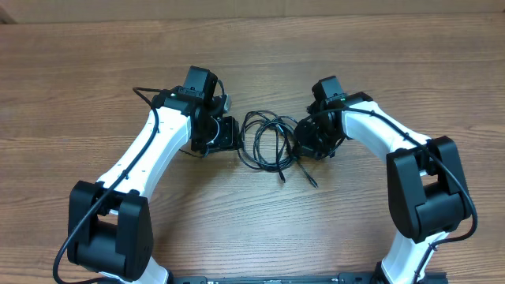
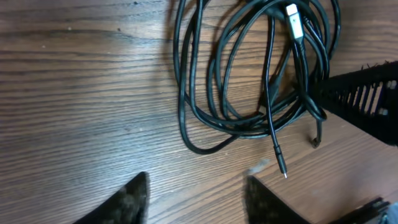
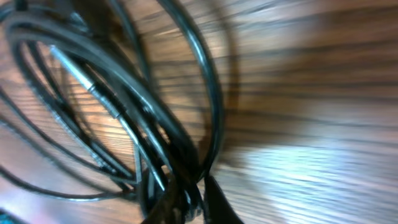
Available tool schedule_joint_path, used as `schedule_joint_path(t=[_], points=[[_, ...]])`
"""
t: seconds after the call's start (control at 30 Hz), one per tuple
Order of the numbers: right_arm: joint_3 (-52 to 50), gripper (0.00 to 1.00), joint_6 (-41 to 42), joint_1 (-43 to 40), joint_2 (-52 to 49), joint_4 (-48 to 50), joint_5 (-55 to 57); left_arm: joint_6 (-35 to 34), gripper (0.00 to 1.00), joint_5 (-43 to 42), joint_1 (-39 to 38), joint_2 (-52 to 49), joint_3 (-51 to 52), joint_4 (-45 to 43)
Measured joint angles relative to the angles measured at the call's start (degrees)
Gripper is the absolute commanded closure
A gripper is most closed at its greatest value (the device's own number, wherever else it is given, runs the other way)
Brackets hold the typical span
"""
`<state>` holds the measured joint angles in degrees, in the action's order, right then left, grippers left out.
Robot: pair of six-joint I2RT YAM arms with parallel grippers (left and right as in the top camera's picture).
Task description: Untangle cables
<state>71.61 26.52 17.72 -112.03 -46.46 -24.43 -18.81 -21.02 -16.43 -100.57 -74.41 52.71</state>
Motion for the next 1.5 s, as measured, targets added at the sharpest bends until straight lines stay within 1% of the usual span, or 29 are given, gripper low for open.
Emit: schedule_joint_path(t=[0.1, 0.17, 0.23, 0.43, 0.57, 0.83, 0.93, 1.1, 1.23, 1.33, 1.37, 1.4, 1.43, 1.5], points=[[0.0, 0.96, 0.3, 1.1, 0.0, 1.5, -3.6, -0.5, 0.71, 1.1, 0.0, 0.0, 0.0, 0.1], [0.0, 0.96, 0.4, 2.5, 0.0, 2.6, -6.3, -0.7, 0.77, 2.3, 0.0, 0.0, 0.0, 0.5], [0.0, 0.96, 0.5, 3.8, 0.0, 3.5, -7.6, -0.8, 0.80, 3.3, 0.0, 0.0, 0.0, 0.6], [0.0, 0.96, 0.5, 8.6, 0.0, 7.0, -9.9, -1.3, 0.84, 8.1, 0.2, 0.0, 0.0, 0.9], [0.0, 0.96, 0.4, 11.4, 0.0, 9.1, -10.3, -3.2, 0.85, 10.8, 1.2, 0.0, 0.0, 1.3], [0.0, 0.96, -0.2, 14.6, 0.0, 10.5, -10.8, -4.0, 0.87, 12.4, 5.7, 0.0, 0.0, 1.7], [0.0, 0.96, -2.6, 15.9, 0.0, 10.0, -10.8, -3.5, 0.87, 11.1, 7.6, 0.0, 0.0, 1.9], [0.0, 0.96, -5.2, 16.8, 0.0, 8.3, -11.2, 1.1, 0.87, 5.6, 9.6, 0.0, 0.0, 1.9], [0.0, 0.96, -5.9, 15.5, 0.0, 7.5, -11.3, 4.3, 0.89, 1.4, 9.7, 0.0, 0.0, 1.8], [0.0, 0.92, -6.1, 13.8, 0.0, 6.3, -11.3, 5.4, 0.89, -0.4, 9.7, 0.0, 0.0, 1.4], [0.0, 0.85, -6.2, 13.0, 0.0, 5.8, -11.3, 5.5, 0.90, -0.8, 9.7, 0.0, 0.0, 1.3], [0.0, 0.76, -6.3, 12.3, 0.0, 5.5, -11.3, 5.7, 0.89, -1.1, 9.7, 0.0, 0.0, 1.1], [0.0, 0.70, -6.3, 11.4, 0.0, 5.0, -11.4, 5.7, 0.89, -1.4, 9.7, 0.0, 0.0, 1.0], [0.0, 0.62, -6.6, 9.4, 0.0, 3.9, -11.3, 5.8, 0.88, -1.7, 9.6, 0.0, 0.0, 0.8]])
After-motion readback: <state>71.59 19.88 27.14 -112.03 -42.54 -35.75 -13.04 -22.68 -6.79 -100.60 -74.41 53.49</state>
